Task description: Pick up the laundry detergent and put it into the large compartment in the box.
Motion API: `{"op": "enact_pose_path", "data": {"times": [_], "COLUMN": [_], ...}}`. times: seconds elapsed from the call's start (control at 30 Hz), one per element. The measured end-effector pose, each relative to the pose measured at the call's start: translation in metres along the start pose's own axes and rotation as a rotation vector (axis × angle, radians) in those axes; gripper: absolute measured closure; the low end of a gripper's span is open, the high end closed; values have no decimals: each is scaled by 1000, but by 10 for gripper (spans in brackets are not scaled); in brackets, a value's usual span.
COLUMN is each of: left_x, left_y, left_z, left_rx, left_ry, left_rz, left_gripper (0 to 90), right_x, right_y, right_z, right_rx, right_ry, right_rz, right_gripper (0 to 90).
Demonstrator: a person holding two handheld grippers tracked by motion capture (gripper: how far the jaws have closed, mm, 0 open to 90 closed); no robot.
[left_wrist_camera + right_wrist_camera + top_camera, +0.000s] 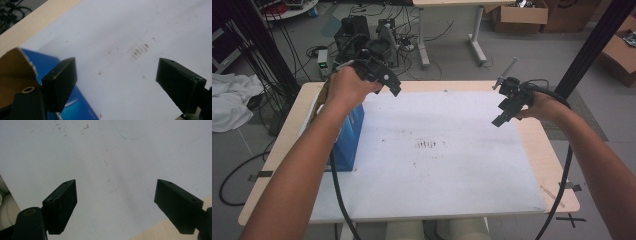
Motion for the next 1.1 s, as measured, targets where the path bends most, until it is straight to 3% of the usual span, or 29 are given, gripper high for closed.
{"op": "enact_pose_path", "data": {"times": [0.03,0.1,0.13,0.2,0.37,0.43,0.67,1.1], "left_x": [0,-13,-13,-21,-33,-34,-47,-49], "left_y": [0,12,12,24,41,44,65,73], "left_z": [0,-9,-9,-18,-31,-33,-38,-36], "left_rx": [0,15,15,35,39,38,70,80], "left_ry": [0,45,45,90,157,160,227,260], "left_rz": [0,35,35,58,91,97,131,150], "left_gripper": [180,182,181,182,183,182,183,187], "right_x": [0,0,0,-1,-2,-2,-3,-3], "right_y": [0,1,1,2,4,4,4,8], "right_z": [0,0,0,-1,-1,-1,3,3], "right_rx": [0,4,4,5,9,10,17,22], "right_ry": [0,-1,-1,-1,-3,-1,3,1], "right_rz": [0,-2,-2,-6,-13,-13,-13,-17], "right_gripper": [186,186,186,186,186,186,186,185]}}
Point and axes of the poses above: each handheld gripper's, and its own axes: y roughly forward along the jaws, z roughly out of its underside, x roughly to its left, the point moved 8 cm from there along y, roughly forward along the jaws, and after that the axes turned 11 degrees about -x, right-handed, at the moved point
